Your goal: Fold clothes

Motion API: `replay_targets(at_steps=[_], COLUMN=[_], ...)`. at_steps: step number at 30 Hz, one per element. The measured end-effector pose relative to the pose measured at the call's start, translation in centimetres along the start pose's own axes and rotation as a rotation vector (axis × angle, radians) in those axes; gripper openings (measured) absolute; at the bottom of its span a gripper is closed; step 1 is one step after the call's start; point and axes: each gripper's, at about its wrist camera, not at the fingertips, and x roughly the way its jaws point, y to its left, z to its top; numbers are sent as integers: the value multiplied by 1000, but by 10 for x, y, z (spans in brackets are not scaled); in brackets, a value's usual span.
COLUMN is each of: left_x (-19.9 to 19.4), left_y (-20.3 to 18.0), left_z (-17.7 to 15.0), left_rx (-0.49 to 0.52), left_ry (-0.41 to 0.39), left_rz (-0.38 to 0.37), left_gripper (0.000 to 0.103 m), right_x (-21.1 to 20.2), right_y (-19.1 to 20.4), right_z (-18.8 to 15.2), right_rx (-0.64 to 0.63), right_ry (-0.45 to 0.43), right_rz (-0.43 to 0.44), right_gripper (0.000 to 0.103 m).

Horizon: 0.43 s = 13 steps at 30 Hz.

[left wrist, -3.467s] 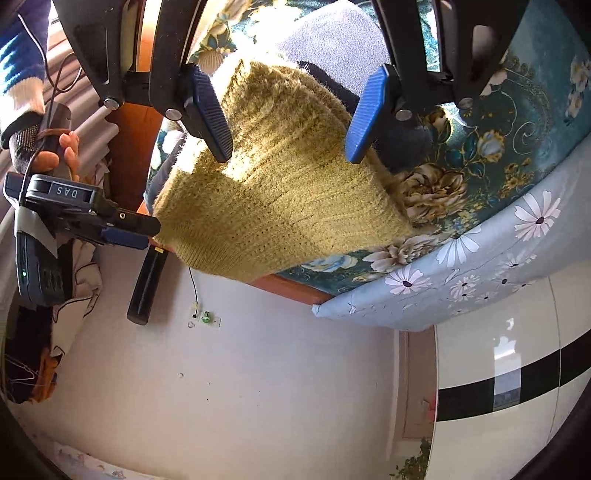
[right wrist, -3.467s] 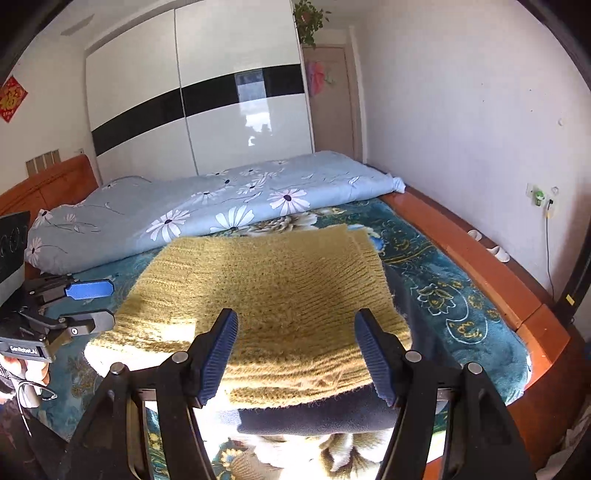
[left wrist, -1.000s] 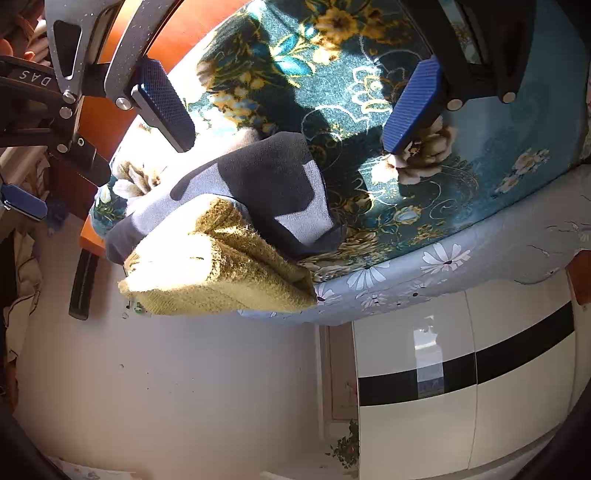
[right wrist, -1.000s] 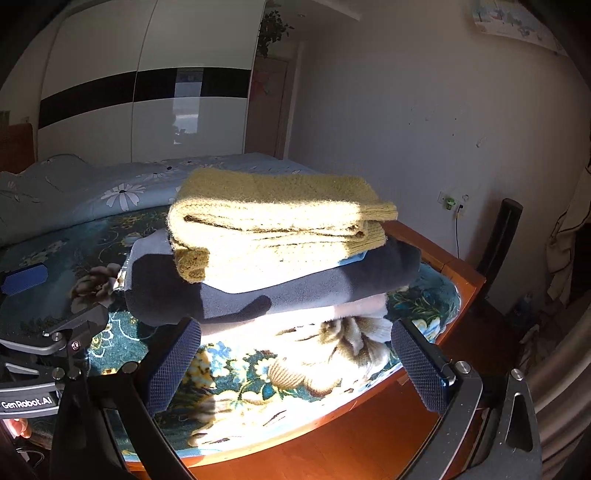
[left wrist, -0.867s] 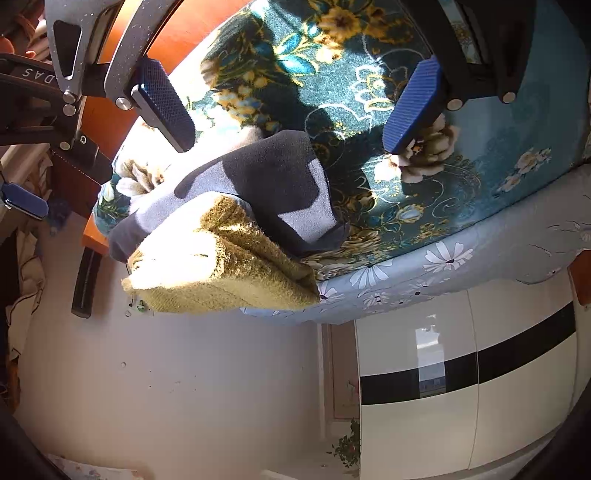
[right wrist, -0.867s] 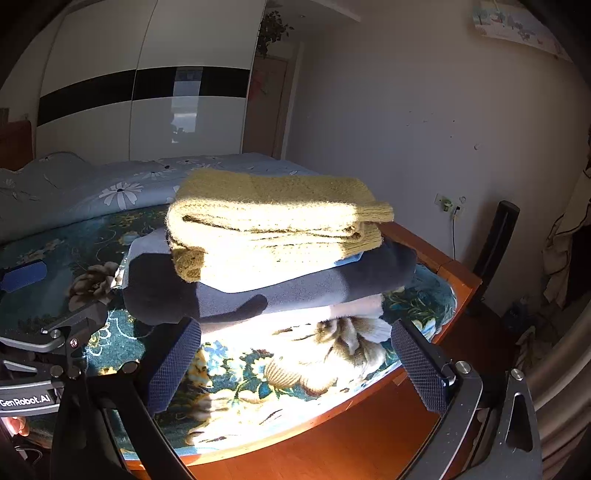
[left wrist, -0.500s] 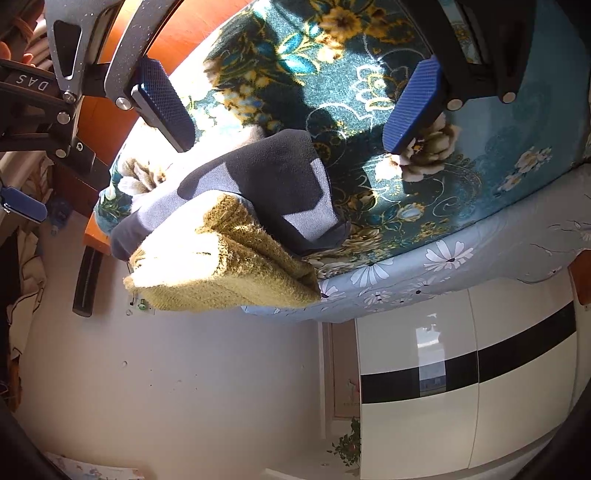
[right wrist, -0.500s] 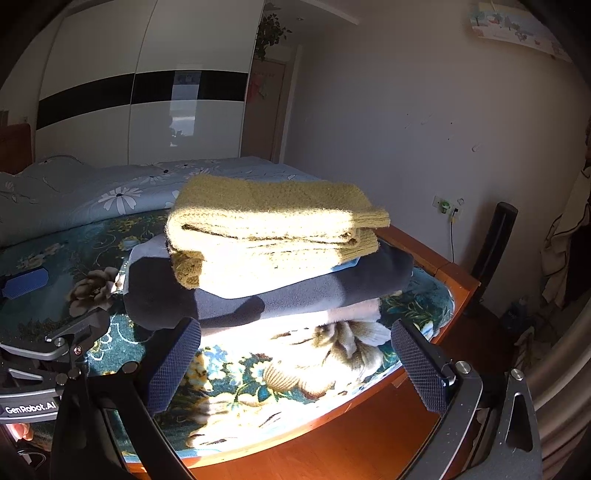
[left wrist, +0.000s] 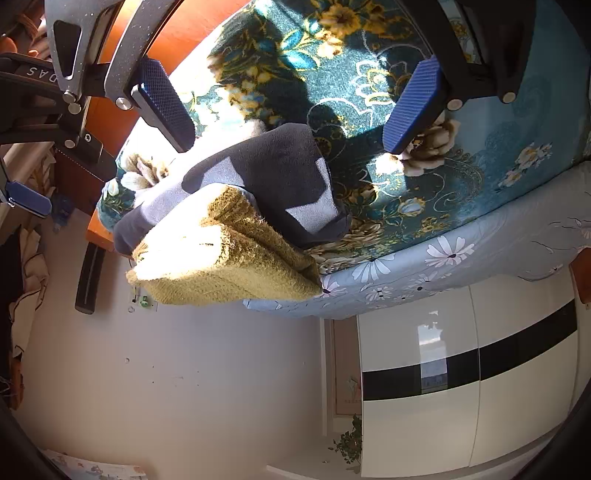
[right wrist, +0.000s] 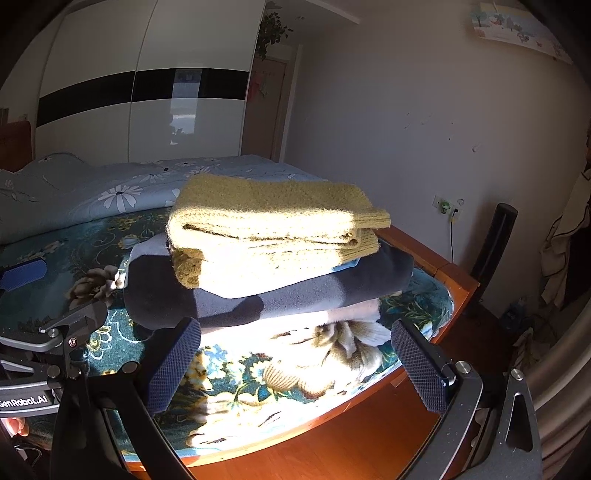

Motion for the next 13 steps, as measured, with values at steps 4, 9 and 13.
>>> replay_targets(at_steps=[4, 9, 13], left_x=[0, 1, 2], left_y=[0, 2, 3], left_z=[0, 0, 0], left_rx=[0, 0, -4], left_ry=[1, 9, 10], left_rz=[1, 0, -2], left_gripper=[103, 103, 103], right_x=[0, 1, 2], right_y=[0, 1, 1], right_z=[0, -1, -1], right_rx=[-1, -6, -6], right_ry=[0, 8, 10], right_rz=[1, 4, 0], right_gripper=[103, 103, 103])
